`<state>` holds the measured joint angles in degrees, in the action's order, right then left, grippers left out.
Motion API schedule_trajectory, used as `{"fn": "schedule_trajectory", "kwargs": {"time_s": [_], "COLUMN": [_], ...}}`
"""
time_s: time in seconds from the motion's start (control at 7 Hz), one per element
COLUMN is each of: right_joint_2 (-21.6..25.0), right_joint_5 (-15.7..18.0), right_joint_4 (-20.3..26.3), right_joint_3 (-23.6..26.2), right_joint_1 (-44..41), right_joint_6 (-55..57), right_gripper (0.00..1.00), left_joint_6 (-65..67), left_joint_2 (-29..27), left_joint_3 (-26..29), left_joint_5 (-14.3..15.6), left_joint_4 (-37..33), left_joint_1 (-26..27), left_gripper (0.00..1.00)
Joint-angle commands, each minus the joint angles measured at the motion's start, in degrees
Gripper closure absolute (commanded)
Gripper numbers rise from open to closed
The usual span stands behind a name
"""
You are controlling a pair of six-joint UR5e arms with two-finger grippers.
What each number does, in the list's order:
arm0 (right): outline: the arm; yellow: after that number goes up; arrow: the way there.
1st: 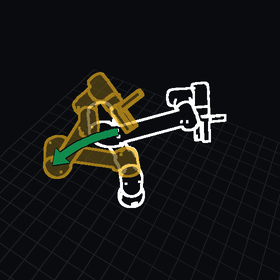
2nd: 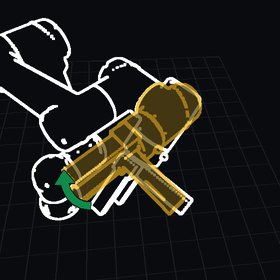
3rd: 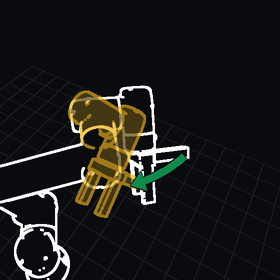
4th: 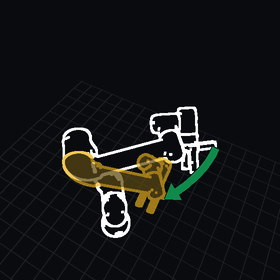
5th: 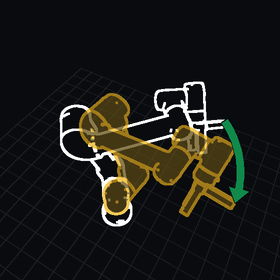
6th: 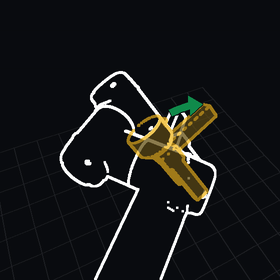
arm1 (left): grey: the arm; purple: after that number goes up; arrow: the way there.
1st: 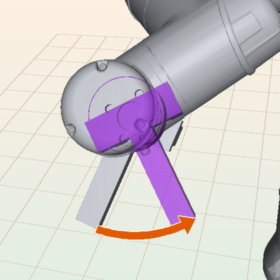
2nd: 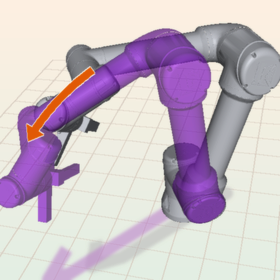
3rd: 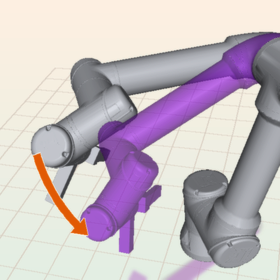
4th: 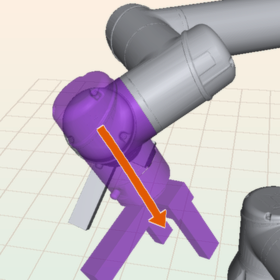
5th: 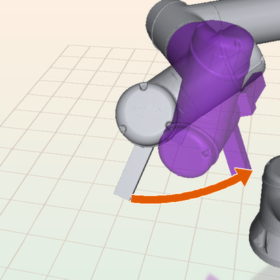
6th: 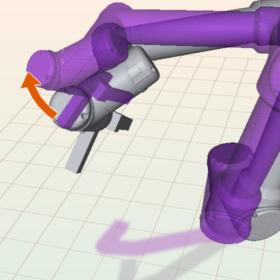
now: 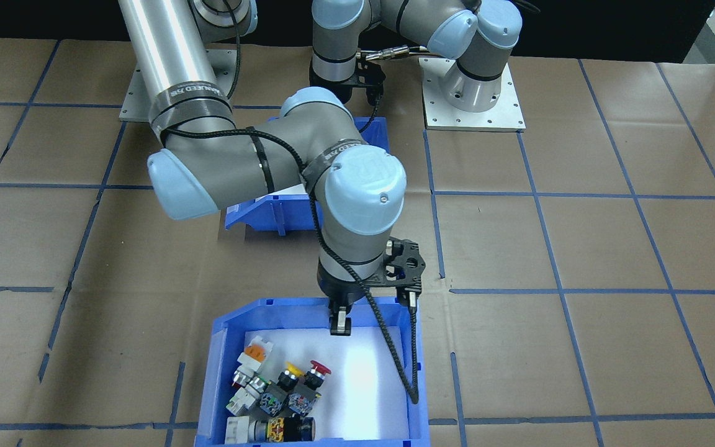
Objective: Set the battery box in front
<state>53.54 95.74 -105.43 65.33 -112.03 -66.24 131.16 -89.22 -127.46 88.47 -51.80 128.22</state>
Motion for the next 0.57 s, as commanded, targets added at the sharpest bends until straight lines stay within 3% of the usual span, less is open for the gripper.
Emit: {"fn": "schedule_trajectory", "kwargs": {"time_s": [0.0, 0.43], "right_joint_2": [3.13, 11.73], "right_joint_5": [2.85, 3.23], "right_joint_4": [1.45, 1.37], "right_joint_3": [1.63, 9.26], "right_joint_1": [8.89, 23.21], "right_joint_6": [-10.6, -21.61], "right_gripper": [1.0, 1.0], "left_joint_6": [2.07, 0.94], "left_joint_2": [-0.08, 1.14], "left_joint_3": [0.02, 0.11], "left_joint_5": [-0.41, 0.21], "left_joint_4": [2.21, 3.73], "left_joint_1": [0.02, -0.59], "left_gripper": [0.97, 1.0]}}
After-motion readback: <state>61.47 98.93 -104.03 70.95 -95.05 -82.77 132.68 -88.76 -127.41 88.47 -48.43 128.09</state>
